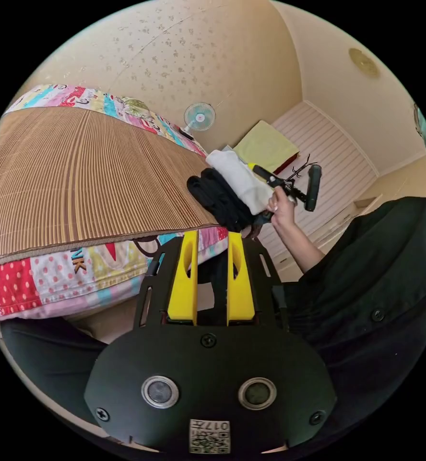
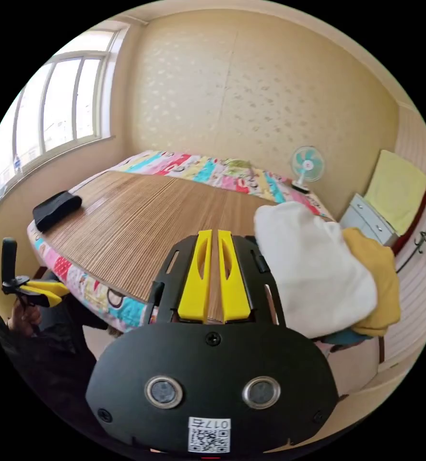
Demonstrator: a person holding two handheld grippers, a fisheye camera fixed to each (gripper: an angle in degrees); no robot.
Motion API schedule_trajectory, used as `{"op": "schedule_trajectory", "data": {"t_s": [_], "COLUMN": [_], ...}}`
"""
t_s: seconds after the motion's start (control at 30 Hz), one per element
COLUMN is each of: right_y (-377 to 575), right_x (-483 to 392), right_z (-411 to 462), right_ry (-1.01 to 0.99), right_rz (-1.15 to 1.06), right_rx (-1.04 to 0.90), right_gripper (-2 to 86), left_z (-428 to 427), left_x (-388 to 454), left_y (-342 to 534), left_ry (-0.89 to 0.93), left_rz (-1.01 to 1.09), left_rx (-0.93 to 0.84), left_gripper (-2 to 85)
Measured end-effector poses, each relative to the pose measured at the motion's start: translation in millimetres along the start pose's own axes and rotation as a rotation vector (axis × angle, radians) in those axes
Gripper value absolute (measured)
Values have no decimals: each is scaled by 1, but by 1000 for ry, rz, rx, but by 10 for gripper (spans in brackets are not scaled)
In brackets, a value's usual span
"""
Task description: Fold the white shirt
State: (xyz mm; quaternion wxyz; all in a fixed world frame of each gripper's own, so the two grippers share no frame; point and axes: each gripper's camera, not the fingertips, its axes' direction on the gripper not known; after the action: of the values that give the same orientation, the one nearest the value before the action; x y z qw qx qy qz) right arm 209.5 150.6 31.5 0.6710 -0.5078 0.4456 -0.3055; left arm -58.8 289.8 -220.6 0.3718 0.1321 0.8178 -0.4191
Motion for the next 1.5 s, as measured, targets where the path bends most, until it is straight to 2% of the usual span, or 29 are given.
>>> {"op": "schedule_trajectory", "data": {"t_s": [0.07,0.17,0.3,0.43,0.53,0.63,0.7,0.77,0.87,0.97,1.07,1.17,1.3,1.43,1.5], "right_y": [-9,-17,6,12,-6,-40,-71,-87,-87,-64,-35,-19,-30,-36,-39], "right_x": [37,97,158,161,154,135,110,88,52,41,60,81,108,143,161], "right_z": [-28,-31,15,2,-38,-83,-112,-128,-146,-144,-131,-141,-184,-206,-218], "right_ry": [123,239,98,2,-64,-262,-494,-604,-634,-673,-800,-908,-928,-949,-972], "right_rz": [42,142,358,440,439,307,96,-53,-224,-233,-37,98,81,110,87], "right_rx": [49,-64,-308,-252,-119,13,38,9,-51,-132,-175,-128,-23,27,57], "right_gripper": [41,63,104,83,39,27,22,20,17,17,17,17,17,17,16], "left_z": [4,3,-7,-9,-15,-21,-17,-11,3,27,54,87,117,141,151], "left_x": [1,5,3,-31,-62,-82,-99,-111,-128,-161,-208,-271,-338,-358,-362], "left_y": [-10,-25,-33,-30,-34,-53,-76,-95,-130,-165,-189,-192,-181,-181,-183], "left_ry": [21,33,-9,78,146,260,458,534,530,598,592,683,869,940,1082], "left_rz": [10,30,46,-14,-74,-47,-2,4,-16,-110,-237,-469,-725,-811,-845], "left_rx": [-5,1,11,8,19,17,-6,-25,-47,-61,-65,-59,-11,-64,11], "left_gripper": [98,98,97,96,96,97,98,98,118,162,181,203,213,215,208]}}
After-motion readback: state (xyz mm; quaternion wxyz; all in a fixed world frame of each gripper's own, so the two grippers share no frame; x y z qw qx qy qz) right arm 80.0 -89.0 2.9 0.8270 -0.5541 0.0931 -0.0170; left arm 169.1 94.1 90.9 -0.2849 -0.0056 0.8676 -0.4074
